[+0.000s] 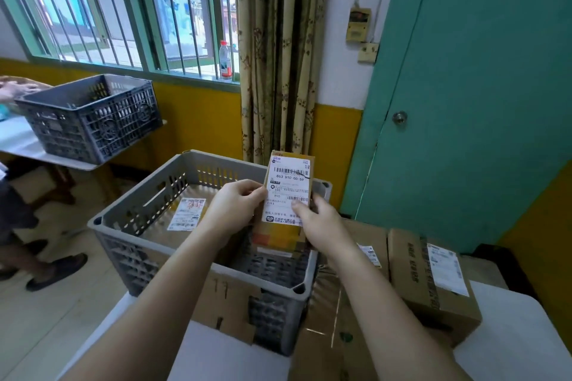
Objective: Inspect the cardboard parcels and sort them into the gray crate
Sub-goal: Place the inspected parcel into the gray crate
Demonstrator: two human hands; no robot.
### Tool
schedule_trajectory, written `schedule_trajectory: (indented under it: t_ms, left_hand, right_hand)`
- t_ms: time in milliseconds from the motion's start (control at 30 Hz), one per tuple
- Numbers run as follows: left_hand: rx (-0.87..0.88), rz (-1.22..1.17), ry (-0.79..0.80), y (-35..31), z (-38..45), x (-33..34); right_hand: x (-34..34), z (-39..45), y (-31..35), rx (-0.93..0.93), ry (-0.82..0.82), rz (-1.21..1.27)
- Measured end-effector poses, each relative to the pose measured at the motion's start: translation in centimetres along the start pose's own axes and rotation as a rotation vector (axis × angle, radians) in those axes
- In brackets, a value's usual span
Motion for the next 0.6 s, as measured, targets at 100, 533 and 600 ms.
schedule_trajectory:
  t_ms: [100, 533, 600]
  left_hand:
    - [-0.011, -0.001, 0.018, 1.7, 1.8, -0.9]
    - [-0.072, -0.080, 0.369, 10.5, 9.2, -2.3]
    - [-0.072, -0.068, 0.383, 11.6, 9.8, -2.8]
  right_hand:
    - [1.8, 1.6, 0.5, 0.043, 0.015, 0.027]
    - [8.7, 7.4, 1.3, 0.250, -0.139, -0.083]
    - [9.6, 8.3, 1.3, 0.270, -0.155, -0.108]
Point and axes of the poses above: each hand's wrist, its own z-axis towards the middle knuckle, its own x-axis out of the palm, y = z × x, the point moved 9 cm from there along z, towards the middle knuckle, and after that the axes turned 15 degrees about x, right-handed, at the moved point
